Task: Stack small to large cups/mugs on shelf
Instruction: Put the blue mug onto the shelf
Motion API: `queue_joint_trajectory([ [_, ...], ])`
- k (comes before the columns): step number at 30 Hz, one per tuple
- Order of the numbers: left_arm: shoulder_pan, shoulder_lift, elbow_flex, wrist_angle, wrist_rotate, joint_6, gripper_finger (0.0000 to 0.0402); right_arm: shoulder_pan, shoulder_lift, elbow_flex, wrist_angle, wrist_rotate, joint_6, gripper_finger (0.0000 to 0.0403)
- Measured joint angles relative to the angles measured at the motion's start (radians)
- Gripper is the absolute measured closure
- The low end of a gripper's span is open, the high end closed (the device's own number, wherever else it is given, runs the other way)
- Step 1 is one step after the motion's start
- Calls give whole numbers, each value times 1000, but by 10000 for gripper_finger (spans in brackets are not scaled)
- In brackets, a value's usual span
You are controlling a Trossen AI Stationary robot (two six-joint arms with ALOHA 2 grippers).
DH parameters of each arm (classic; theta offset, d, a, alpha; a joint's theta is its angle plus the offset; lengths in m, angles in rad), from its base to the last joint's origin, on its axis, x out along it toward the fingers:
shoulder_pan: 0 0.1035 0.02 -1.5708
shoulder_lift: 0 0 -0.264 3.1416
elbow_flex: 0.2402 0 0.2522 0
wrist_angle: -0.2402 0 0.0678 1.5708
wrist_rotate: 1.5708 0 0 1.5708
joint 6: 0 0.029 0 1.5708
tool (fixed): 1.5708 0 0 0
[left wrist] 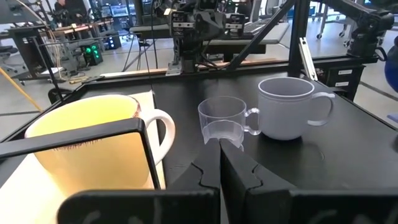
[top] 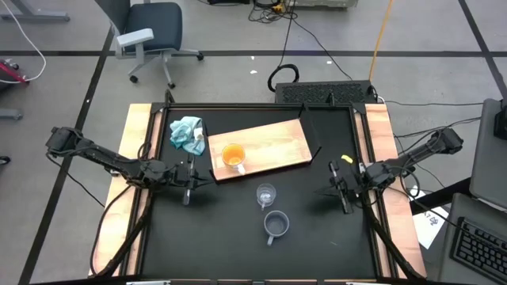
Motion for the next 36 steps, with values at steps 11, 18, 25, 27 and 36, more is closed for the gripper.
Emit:
queue_joint_trajectory([
  [11, 0, 0, 0, 0, -6, -6, 399, 0, 206, 128, -29, 0, 34, 403],
  [18, 0, 0, 0, 0, -6, -11, 399, 0, 411, 266, -35, -1, 61, 403],
  [25, 0, 0, 0, 0, -6, -12, 388, 0, 585, 427, -154, -2, 112, 403],
  [27, 0, 0, 0, -1, -6, -14, 388, 0, 620, 458, -165, -21, 126, 403],
  [36, 0, 0, 0, -16, -6, -14, 399, 1, 727, 625, -380, -57, 296, 403],
])
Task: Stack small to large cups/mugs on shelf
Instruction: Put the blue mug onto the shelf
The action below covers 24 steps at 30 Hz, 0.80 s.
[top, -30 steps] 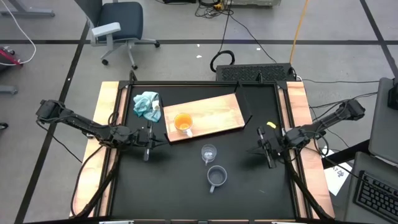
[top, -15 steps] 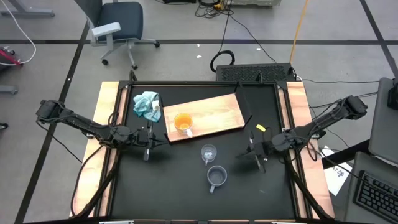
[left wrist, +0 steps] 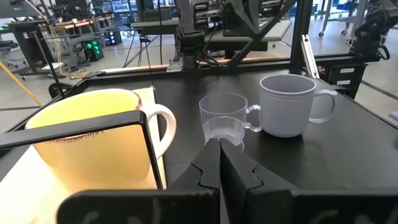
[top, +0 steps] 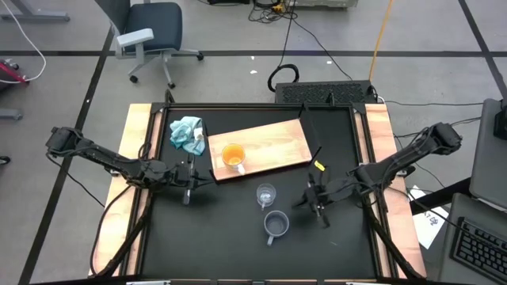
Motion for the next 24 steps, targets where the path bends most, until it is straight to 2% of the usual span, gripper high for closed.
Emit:
queue_joint_trajectory([
  [9, 0, 0, 0, -22, 0, -13, 374, 0, 111, 156, -216, 0, 71, 403],
  [20, 0, 0, 0, -23, 0, -18, 397, -4, 269, 388, -499, 0, 71, 403],
  [24, 0, 0, 0, -26, 0, -22, 399, -9, 307, 435, -519, -42, 70, 403],
])
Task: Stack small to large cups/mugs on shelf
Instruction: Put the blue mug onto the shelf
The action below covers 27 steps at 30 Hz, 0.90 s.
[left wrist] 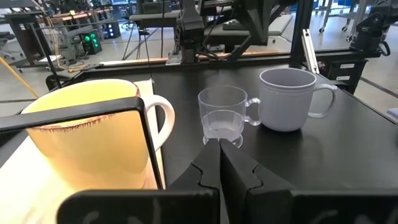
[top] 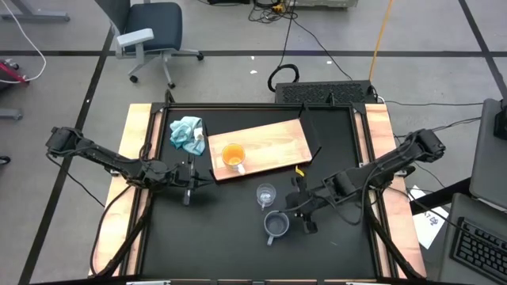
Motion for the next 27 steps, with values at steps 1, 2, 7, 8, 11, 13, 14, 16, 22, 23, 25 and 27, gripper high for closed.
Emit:
queue_joint_trajectory([
  [1, 0, 0, 0, -5, 0, -1, 397, 0, 10, 7, 1, -26, 3, 403],
  [2, 0, 0, 0, -10, 0, -1, 394, 1, 20, 13, 1, -50, 4, 403],
  [7, 0, 0, 0, -24, 0, -4, 375, 0, 57, 22, 4, -84, 7, 397],
  [8, 0, 0, 0, -25, 0, -5, 372, -1, 62, 22, 5, -84, 11, 392],
  [11, 0, 0, 0, -28, 0, -6, 370, -12, 70, 22, 14, -84, 38, 371],
  [13, 0, 0, 0, -27, 0, -6, 371, -23, 67, 22, 19, -84, 53, 350],
  [14, 0, 0, 0, -28, 0, -6, 371, -29, 66, 22, 19, -84, 56, 338],
  [16, 0, 0, 0, -27, 0, -7, 369, -40, 64, 22, 16, -84, 62, 314],
  [22, 0, 0, 0, -28, 0, -7, 370, -76, 67, 22, 23, -132, 94, 252],
  [23, 0, 0, 0, -28, 0, -7, 371, -79, 68, 22, 25, -134, 100, 244],
  [25, 0, 0, 0, -32, 0, -7, 371, -89, 68, 22, 25, -135, 111, 231],
  [27, 0, 0, 0, -36, 0, -7, 371, -98, 67, 22, 24, -136, 114, 222],
])
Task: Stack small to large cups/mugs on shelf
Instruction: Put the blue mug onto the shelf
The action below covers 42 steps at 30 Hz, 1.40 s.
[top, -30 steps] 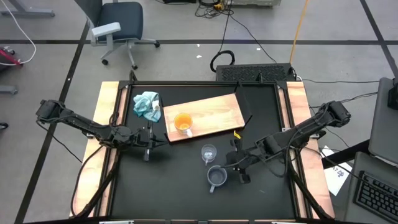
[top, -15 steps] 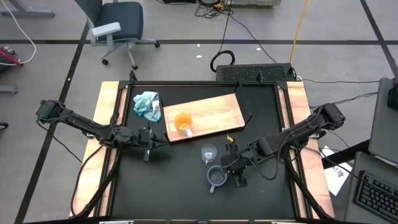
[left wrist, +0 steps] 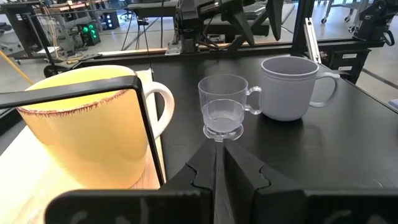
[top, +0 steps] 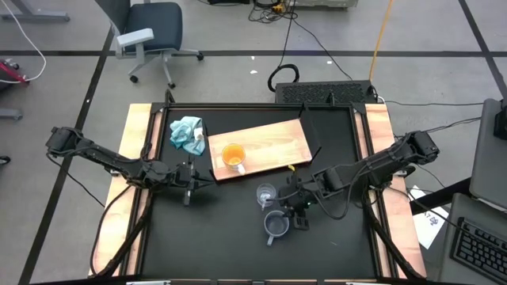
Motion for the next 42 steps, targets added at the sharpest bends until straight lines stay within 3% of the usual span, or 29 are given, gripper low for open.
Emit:
queue_joint_trajectory([
  [18, 0, 0, 0, -11, 0, 9, 371, -56, 2, 0, -41, -54, 234, 216],
  [42, 0, 0, 0, -21, 18, -1, 371, -31, 147, 0, 27, -132, 275, 224],
])
